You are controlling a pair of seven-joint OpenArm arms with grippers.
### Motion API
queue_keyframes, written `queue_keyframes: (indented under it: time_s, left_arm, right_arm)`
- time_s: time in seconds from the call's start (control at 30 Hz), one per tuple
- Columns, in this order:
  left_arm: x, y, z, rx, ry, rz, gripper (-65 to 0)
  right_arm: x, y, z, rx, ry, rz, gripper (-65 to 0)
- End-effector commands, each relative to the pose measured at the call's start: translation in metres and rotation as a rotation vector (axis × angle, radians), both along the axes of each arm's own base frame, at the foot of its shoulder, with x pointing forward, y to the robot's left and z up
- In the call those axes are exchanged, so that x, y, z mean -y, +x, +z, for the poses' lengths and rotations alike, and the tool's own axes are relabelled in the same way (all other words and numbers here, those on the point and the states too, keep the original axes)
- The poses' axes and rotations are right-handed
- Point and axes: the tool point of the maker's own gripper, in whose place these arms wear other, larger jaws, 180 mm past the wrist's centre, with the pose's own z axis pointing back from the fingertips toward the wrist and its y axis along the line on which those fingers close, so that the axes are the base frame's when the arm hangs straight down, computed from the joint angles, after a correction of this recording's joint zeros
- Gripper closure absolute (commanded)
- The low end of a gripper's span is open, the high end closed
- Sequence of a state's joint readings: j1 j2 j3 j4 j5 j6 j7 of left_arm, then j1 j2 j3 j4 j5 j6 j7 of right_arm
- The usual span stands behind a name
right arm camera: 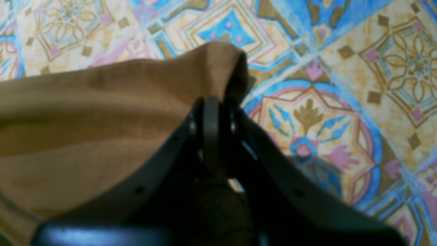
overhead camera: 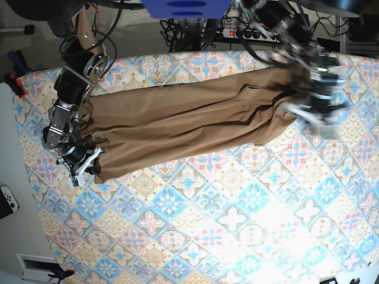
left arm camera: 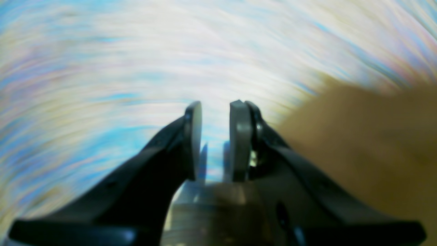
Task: Layout the t-shirt on the table in an organized manner, then fold the t-shirt properly
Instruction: 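Regrasp the shirt end with the left gripper and smooth it flat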
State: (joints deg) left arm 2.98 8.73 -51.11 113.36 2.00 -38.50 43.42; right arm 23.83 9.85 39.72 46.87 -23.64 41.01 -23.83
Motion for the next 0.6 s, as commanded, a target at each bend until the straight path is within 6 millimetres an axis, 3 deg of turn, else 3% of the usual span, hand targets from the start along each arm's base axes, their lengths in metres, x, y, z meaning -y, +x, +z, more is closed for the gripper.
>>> queue_keyframes:
  time_s: [0.0,0.13,0.23,0.33,0.43,0.57]
  left_arm:
    - [-0.003,0.001,0.006,0.006,-0.01,0.009,-14.7]
    - [-0.02,-0.015,-0.016,-0.187,-0.06,0.083,-15.5]
    - [-0.019,-0.017,-0.049,-0.387,-0.077,-0.011,-23.8]
    - [-0.011,-0.016,-0.07,-0.451,-0.122,-0.068,-35.4]
    - [-0.004,-0.011,-0.07,-0.421,-0.162,-0.089,-42.8]
    - [0.003,-0.004,-0.066,-0.376,-0.196,-0.112,-43.2]
  right_arm:
    - [0.017,-0.006,-0.004,-0.055,-0.066,-0.012,0.0]
    - [0.016,-0.015,-0.012,-0.071,-0.066,-0.007,0.0]
    - [0.016,-0.017,-0.014,-0.076,-0.066,-0.007,0.0]
    - [0.015,-0.017,-0.014,-0.076,-0.067,-0.006,0.0]
    - [0.015,-0.017,-0.014,-0.076,-0.067,-0.006,0.0]
    - [0.015,-0.018,-0.015,-0.079,-0.067,-0.006,0.0]
